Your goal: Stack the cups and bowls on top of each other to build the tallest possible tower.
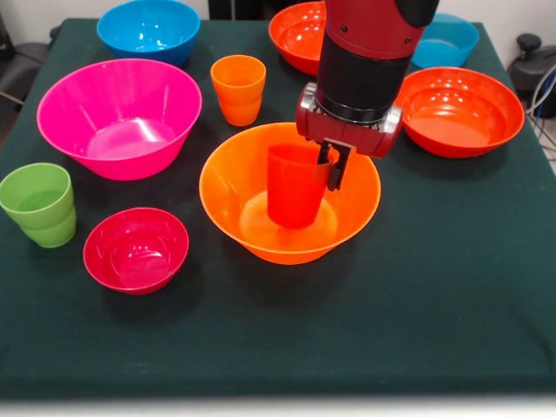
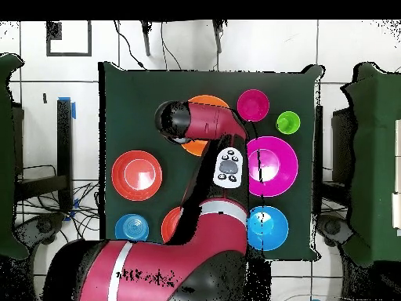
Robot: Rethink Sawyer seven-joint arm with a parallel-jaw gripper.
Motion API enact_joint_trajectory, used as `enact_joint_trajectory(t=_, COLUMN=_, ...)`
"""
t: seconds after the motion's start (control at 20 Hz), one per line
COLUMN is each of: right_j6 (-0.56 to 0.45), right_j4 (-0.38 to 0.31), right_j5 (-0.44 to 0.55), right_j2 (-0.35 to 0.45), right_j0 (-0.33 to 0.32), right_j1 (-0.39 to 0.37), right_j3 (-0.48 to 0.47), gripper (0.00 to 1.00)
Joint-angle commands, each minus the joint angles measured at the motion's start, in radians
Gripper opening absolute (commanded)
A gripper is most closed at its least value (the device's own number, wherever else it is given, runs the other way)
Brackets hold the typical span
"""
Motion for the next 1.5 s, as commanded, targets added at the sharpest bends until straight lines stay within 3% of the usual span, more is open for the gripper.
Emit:
enact_joint_trajectory(t=0.05, right_j6=-0.075, right_j4=-0.091, right_j5=-0.066, right_j2=0.123, right_j0=-0.01, right_j1=0.025, right_j3=0.011, gripper=0.0)
enact_joint_trajectory(t=1.5, right_j6=-0.058, right_j4=-0.105, right_j5=-0.063, right_j2=0.126, right_j0=-0.007, right_j1=0.034, right_j3=0.007, gripper=0.0)
